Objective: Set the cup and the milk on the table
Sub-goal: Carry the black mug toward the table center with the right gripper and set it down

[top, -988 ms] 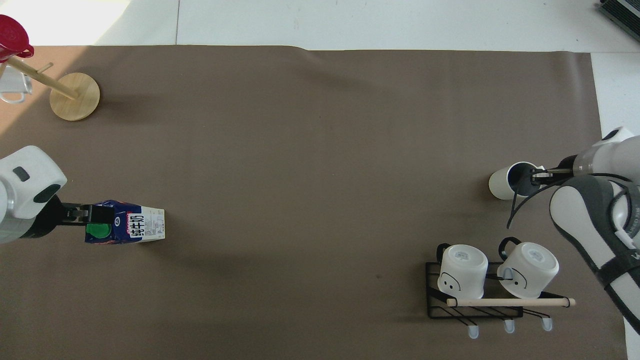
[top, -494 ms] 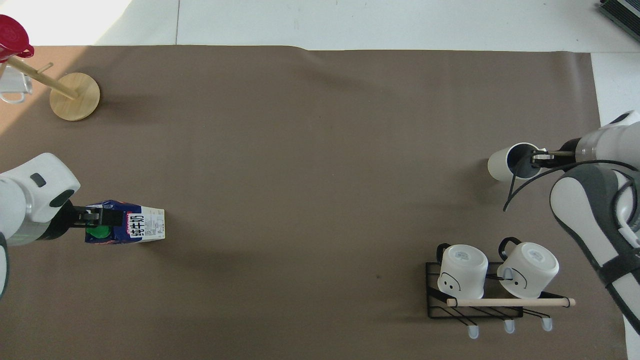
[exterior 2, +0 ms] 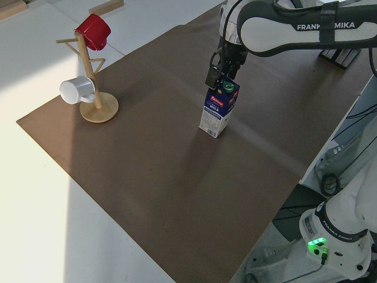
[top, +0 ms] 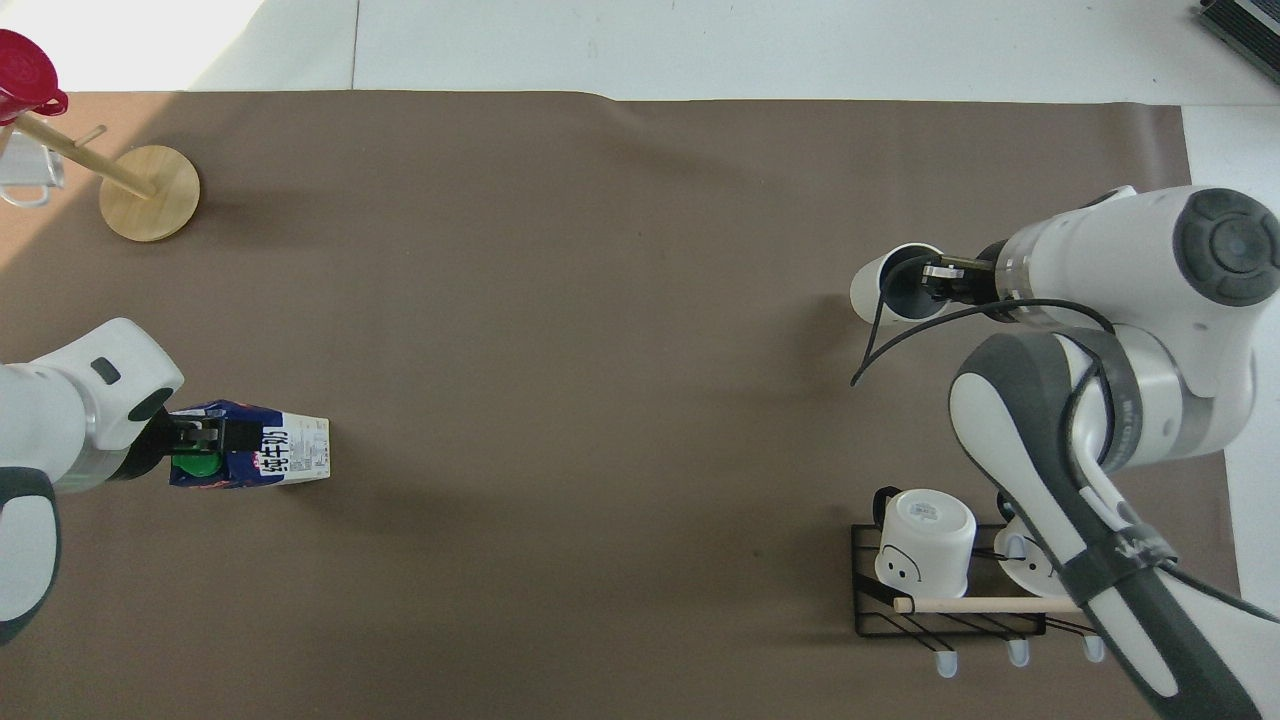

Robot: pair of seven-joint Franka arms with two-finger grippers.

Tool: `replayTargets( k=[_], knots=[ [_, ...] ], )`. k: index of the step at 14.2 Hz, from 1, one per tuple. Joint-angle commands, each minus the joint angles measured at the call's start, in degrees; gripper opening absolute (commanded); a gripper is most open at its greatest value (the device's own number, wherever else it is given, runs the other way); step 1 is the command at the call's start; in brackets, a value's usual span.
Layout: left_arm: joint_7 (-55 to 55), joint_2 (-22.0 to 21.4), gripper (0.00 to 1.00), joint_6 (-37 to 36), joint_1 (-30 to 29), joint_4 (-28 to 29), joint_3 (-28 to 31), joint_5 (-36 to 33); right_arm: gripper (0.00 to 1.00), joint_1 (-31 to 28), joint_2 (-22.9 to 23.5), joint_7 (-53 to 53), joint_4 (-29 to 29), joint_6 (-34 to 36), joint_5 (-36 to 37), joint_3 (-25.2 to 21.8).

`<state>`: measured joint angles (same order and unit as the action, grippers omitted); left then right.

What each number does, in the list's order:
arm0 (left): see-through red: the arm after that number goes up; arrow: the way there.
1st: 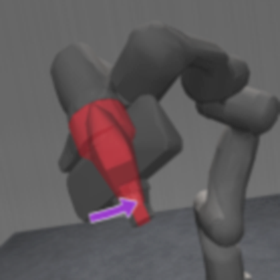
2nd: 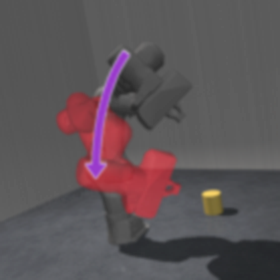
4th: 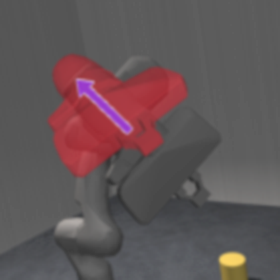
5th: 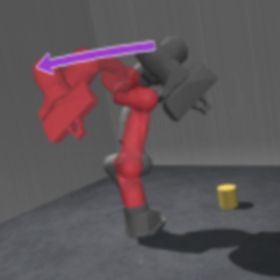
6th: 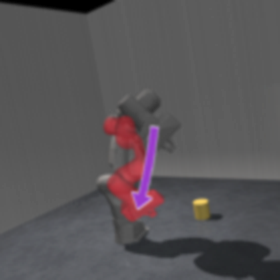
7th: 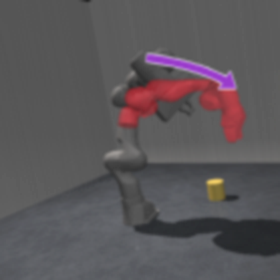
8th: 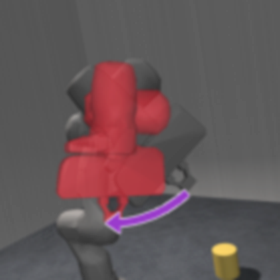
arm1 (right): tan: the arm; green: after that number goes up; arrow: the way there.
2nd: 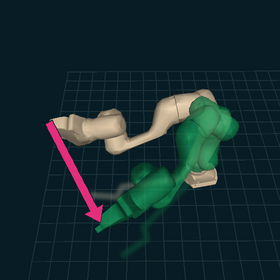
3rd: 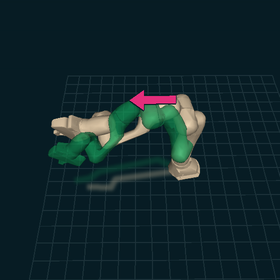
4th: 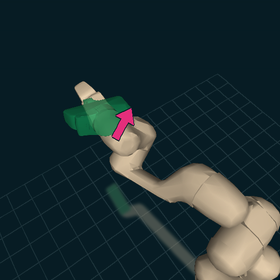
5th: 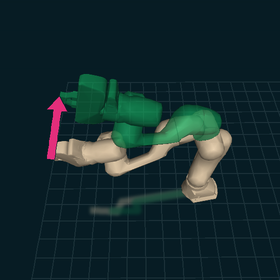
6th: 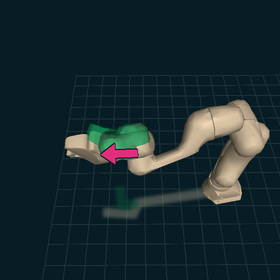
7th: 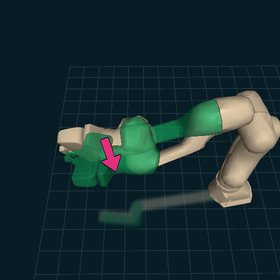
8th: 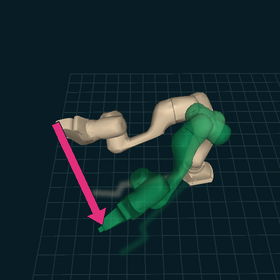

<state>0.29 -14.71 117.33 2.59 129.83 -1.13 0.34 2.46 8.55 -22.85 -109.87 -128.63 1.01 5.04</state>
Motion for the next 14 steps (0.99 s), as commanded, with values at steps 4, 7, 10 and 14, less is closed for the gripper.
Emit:
replayTargets(
  k=[4,7,10,14],
  knots=[
    [3.8,-0.3,1.0,4.2,-0.2,1.1,-0.1,0.5,0.0,9.3,0.3,-20.1,1.9,2.4,-0.3,0.0],
    [6.7,-0.2,1.0,5.3,-0.6,1.1,-0.1,0.5,0.0,14.2,0.8,-25.7,3.5,5.0,-1.0,0.1],
    [6.7,-0.3,1.0,5.2,-0.7,2.4,-0.1,0.5,0.0,18.9,1.3,-31.7,4.4,5.3,-0.9,0.1],
    [6.7,-0.5,0.99,5.2,-0.8,3.1,-0.1,0.5,0.0,24.0,4.3,-36.7,4.7,4.2,0.1,0.1]
  ],
)
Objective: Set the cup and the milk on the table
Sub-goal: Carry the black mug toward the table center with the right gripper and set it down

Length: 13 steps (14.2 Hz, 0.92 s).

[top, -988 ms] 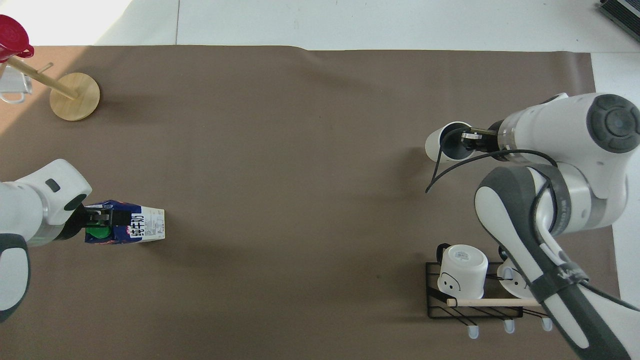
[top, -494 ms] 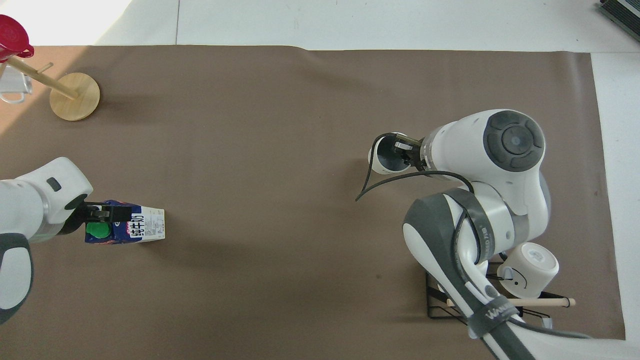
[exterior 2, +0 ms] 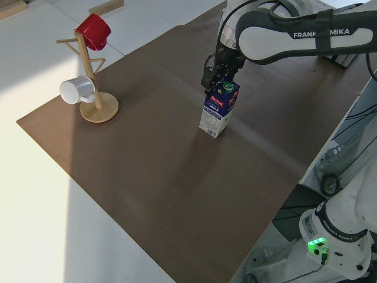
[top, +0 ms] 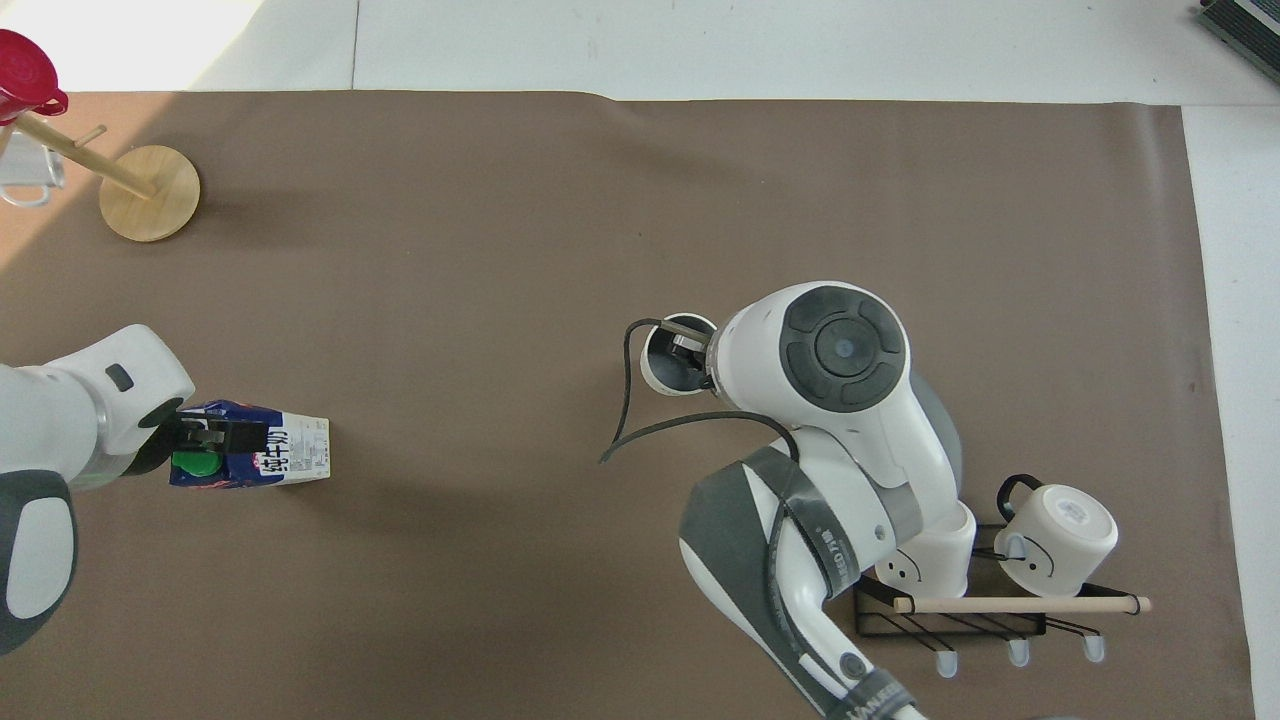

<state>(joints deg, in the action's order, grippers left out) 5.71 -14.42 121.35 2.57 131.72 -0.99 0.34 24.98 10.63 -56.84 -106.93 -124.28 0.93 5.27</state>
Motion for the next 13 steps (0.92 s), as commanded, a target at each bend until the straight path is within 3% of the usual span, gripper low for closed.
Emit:
replayTargets(
  k=[1,5,12,13],
  knots=[
    [1.3,-0.8,0.93,1.1,-0.8,1.3,-0.2,0.5,0.0,2.6,2.4,-4.0,1.6,-0.1,0.3,-0.3],
    [1.3,-0.9,0.7,0.2,-0.7,1.3,-0.2,0.5,0.0,6.5,4.0,-6.3,0.5,-0.7,0.6,-0.2],
    [1.0,-0.7,0.53,-1.7,-0.4,0.6,-0.2,0.5,0.0,7.2,3.6,-7.2,-2.4,-2.8,0.6,-0.2],
    [1.0,-0.7,0.52,-1.7,-0.5,0.4,-0.2,0.5,0.05,7.1,3.5,-8.0,-2.6,-2.8,0.6,-0.2]
  ],
)
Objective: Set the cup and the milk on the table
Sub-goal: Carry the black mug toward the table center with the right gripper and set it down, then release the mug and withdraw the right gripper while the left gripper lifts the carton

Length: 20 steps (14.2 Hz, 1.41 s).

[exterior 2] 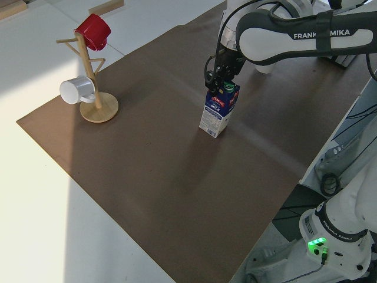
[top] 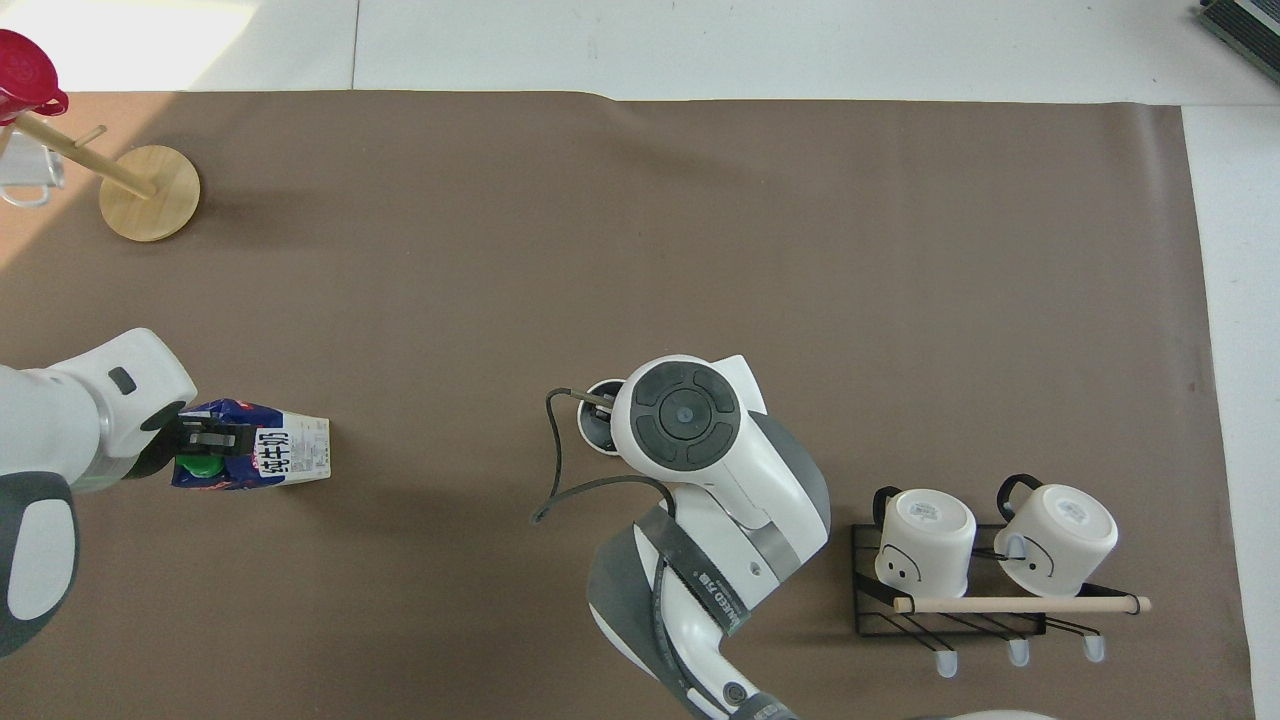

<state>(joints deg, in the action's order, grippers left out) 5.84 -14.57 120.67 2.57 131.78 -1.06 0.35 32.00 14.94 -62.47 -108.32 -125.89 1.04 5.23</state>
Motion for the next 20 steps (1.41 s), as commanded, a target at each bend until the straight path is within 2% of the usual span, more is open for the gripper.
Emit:
replayTargets(
  k=[1,4,5,6,7,11,13,20],
  knots=[
    [0.6,-0.5,0.52,-1.1,-0.5,0.3,-0.2,0.5,0.22,0.2,-0.9,-2.7,-1.6,-1.2,0.4,-0.1],
    [0.1,-0.4,0.51,-2.0,-0.5,-1.3,-0.2,0.5,0.47,0.2,-1.0,-4.7,-1.7,-1.2,0.3,-0.1],
    [0.1,0.1,0.52,-3.0,-0.4,-2.6,-0.3,0.5,0.58,0.1,-0.9,-5.3,-1.5,-1.2,0.2,-0.1],
    [0.0,0.4,0.52,-3.9,-0.3,-3.7,-0.3,0.5,0.84,0.1,-0.8,-5.5,-1.0,-1.1,0.2,-0.1],
    [-0.3,0.5,0.52,-4.6,-0.2,-4.6,-0.3,0.5,1.0,0.1,-0.9,-5.5,-0.8,-1.1,0.2,-0.1],
    [-3.7,1.3,0.52,-7.2,0.6,-7.8,-0.6,0.6,1.0,-1.5,-4.8,-3.3,0.0,-0.1,0.2,-0.7],
    [-6.8,2.4,0.52,-10.3,2.4,-10.8,-0.6,0.6,1.0,-4.0,-7.7,1.8,0.0,1.9,0.2,-0.8],
    [-20.6,3.0,0.54,-11.9,11.4,-13.9,-0.7,0.6,1.0,-19.9,-17.7,28.8,0.0,11.9,0.2,-0.9]
  ],
)
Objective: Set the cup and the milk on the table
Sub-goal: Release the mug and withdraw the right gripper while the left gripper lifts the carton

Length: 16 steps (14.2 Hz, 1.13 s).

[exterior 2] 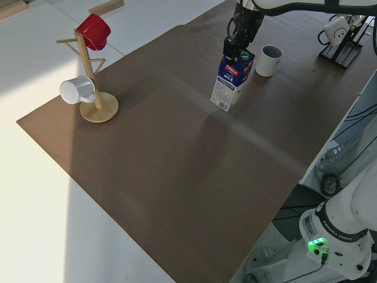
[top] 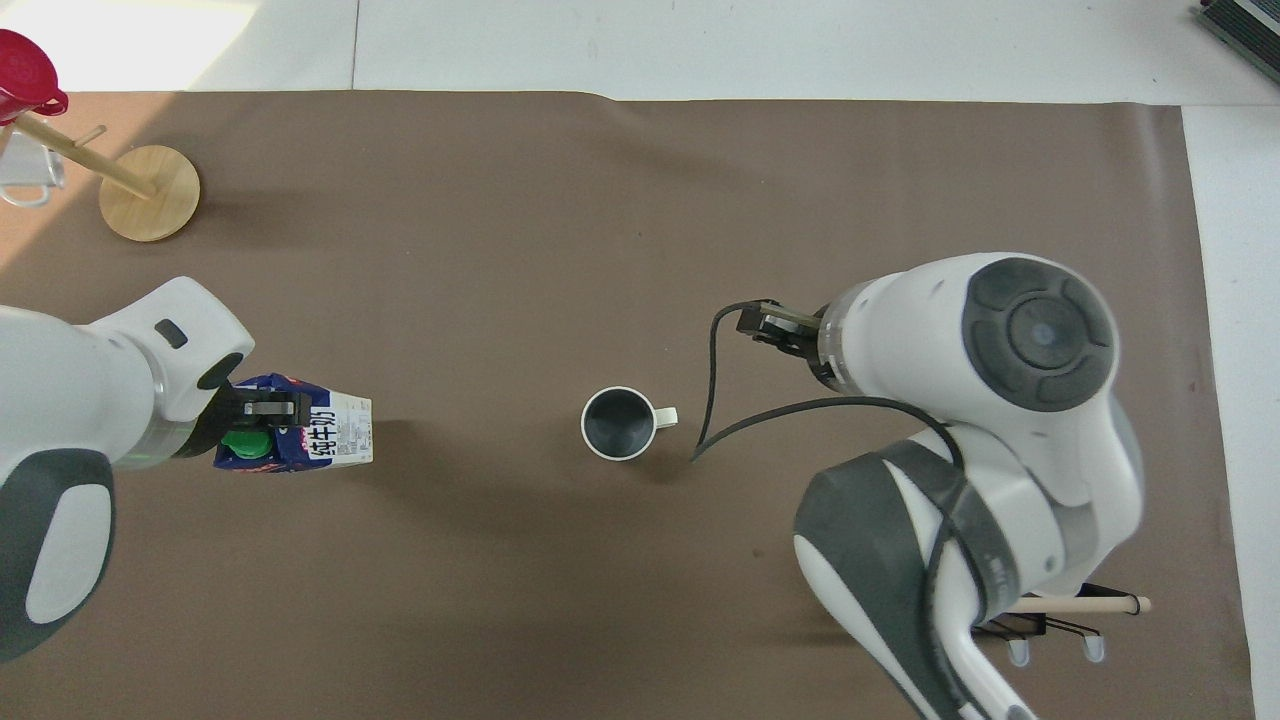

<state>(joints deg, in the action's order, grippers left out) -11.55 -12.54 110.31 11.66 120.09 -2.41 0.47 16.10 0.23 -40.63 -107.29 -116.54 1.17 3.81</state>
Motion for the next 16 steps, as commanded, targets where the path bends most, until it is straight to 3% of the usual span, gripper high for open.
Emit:
replayTargets(
  k=[1,4,10,16],
  knots=[
    [-4.4,0.9,0.54,-1.5,3.3,-2.3,0.7,0.5,1.0,-6.3,-4.1,10.1,-0.9,4.3,0.1,0.5],
    [-8.7,1.1,0.55,-0.5,6.1,-2.7,0.6,0.5,1.0,-10.6,-6.3,18.3,1.2,10.0,0.1,0.3],
    [-18.9,3.4,0.55,1.9,13.1,-3.4,0.7,0.5,1.0,-15.7,-3.9,30.3,13.8,24.9,0.4,0.1],
    [-23.6,7.7,0.55,8.7,16.2,-3.0,0.7,0.2,1.0,-16.4,-2.5,33.5,19.9,30.3,2.1,0.0]
  ],
)
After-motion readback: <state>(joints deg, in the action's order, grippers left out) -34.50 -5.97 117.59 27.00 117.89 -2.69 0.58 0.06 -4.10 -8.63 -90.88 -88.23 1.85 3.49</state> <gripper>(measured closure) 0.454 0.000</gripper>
